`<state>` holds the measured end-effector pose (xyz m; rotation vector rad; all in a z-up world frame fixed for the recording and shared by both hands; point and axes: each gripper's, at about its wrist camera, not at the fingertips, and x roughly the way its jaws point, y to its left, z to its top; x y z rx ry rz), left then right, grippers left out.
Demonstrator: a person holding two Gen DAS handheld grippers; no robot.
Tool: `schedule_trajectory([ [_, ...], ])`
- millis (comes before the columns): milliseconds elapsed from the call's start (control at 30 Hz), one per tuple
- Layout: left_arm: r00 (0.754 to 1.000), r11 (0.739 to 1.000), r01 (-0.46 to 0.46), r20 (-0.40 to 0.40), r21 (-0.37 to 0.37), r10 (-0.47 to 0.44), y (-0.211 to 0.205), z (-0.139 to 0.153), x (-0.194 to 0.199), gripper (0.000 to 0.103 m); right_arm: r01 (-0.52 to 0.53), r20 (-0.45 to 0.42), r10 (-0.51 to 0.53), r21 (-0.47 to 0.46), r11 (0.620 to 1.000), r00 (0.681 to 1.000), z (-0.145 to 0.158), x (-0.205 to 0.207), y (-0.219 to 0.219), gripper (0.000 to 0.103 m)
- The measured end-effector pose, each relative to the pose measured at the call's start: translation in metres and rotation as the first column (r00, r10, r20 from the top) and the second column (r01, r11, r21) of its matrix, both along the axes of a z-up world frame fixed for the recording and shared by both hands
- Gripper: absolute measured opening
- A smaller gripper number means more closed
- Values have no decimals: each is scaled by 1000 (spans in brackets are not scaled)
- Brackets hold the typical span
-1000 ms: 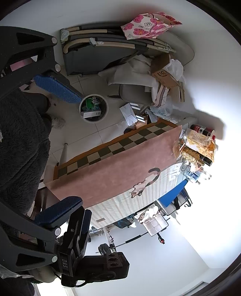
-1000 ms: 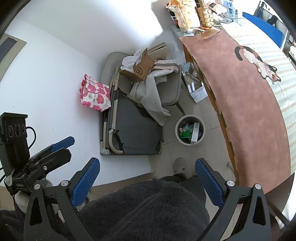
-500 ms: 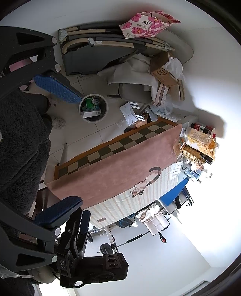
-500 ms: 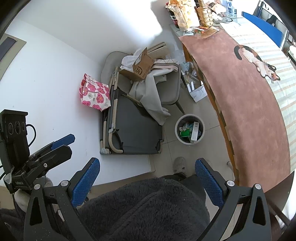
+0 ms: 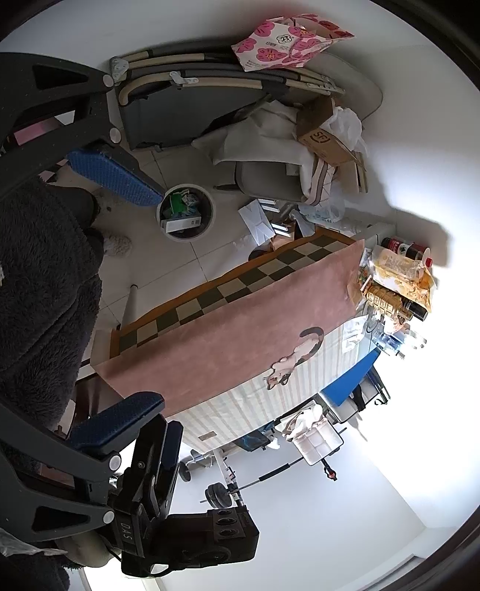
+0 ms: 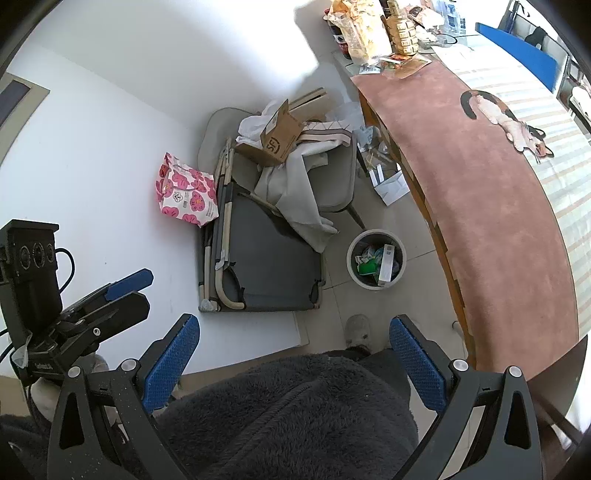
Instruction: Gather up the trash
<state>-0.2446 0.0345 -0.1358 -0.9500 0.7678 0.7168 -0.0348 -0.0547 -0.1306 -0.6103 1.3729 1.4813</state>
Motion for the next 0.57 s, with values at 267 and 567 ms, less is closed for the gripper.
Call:
schedule_trajectory([
  [267,1000,1000,18,2,2,-18,7,1,-1,103,4,2,-4,1,1000,1000,3,0,0,103],
  [567,1000,1000,16,5,3,-16,11,0,-4,103,3,2,-3,0,1000,1000,3,0,1,103],
])
